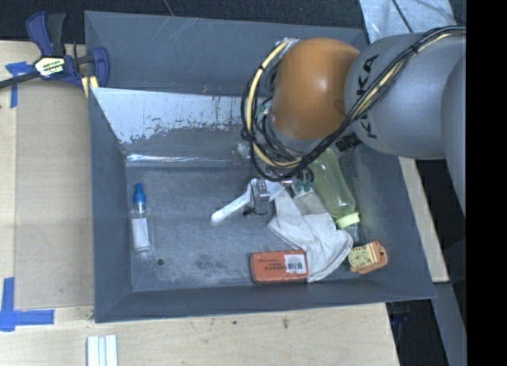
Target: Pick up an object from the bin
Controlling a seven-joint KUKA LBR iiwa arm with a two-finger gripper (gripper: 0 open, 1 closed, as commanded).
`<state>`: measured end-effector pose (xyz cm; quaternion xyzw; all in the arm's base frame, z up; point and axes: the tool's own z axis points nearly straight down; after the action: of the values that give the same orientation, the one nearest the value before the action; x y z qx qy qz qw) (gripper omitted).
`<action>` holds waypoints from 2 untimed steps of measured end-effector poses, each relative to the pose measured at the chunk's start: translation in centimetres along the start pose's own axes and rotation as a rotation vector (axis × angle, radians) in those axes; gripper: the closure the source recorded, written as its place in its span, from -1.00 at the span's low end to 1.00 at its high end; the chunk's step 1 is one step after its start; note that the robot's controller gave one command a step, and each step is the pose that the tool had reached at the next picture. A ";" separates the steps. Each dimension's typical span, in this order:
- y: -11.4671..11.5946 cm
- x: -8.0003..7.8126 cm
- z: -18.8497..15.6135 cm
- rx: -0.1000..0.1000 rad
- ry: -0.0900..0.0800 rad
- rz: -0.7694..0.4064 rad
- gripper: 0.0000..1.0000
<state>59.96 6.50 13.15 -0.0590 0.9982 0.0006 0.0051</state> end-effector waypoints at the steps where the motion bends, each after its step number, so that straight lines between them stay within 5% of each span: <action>1: -6.3 2.0 4.5 0.001 0.008 0.129 1.00; 2: -6.3 2.0 4.5 0.001 0.008 0.130 1.00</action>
Offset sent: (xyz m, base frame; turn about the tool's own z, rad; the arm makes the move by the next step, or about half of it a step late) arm 0.0000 0.0000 0.0000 0.0000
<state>58.72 0.03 8.60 0.0058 1.0000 0.0002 0.0013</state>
